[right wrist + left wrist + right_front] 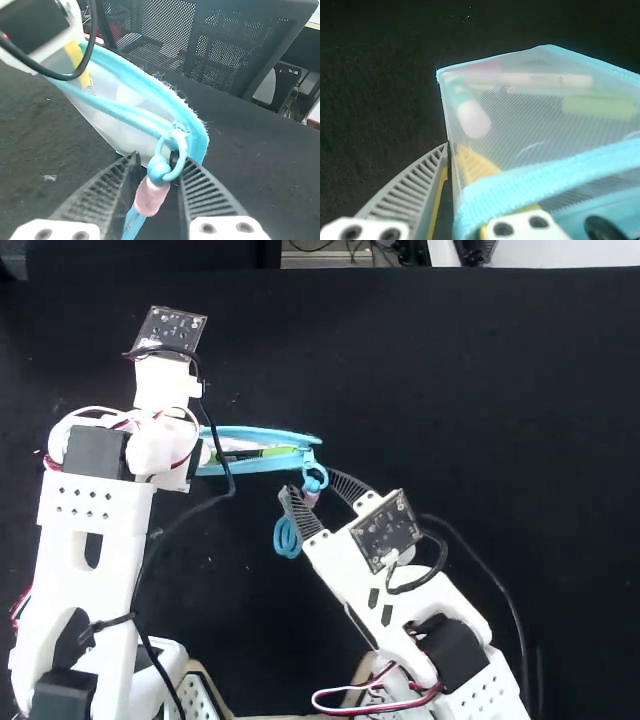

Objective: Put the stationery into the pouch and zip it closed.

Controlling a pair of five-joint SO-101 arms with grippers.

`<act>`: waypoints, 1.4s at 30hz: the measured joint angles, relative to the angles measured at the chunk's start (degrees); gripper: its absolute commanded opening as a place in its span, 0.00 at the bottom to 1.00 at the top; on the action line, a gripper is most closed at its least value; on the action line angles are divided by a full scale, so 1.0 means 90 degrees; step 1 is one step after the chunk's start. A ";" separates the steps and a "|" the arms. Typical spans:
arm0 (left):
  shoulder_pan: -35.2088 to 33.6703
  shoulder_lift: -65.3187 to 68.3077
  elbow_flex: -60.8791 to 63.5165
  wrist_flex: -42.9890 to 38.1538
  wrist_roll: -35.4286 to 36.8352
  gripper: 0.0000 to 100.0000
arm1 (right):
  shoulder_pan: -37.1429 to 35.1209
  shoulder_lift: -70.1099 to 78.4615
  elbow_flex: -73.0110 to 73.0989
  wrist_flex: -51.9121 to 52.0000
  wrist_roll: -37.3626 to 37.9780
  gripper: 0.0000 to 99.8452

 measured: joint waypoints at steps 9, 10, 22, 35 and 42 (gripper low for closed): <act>0.0000 0.0000 0.0000 0.0000 0.0000 0.03 | 0.0000 0.0000 0.0000 0.0000 -0.0039 0.11; 0.0000 0.0000 0.0000 0.0000 0.0000 0.03 | 0.0000 0.0000 0.0000 0.0000 -0.0039 0.11; 0.0000 0.0000 0.0000 0.0000 0.0000 0.03 | 0.0352 0.0000 0.0000 0.0000 -0.0049 0.01; 0.0000 0.0000 0.0000 0.0000 -0.0029 0.03 | 0.0449 0.0000 -0.0274 0.0147 0.0234 0.01; 0.0000 0.0010 -0.0274 0.0049 -0.0020 0.03 | 0.0449 0.0010 -0.0947 0.0527 0.1123 0.01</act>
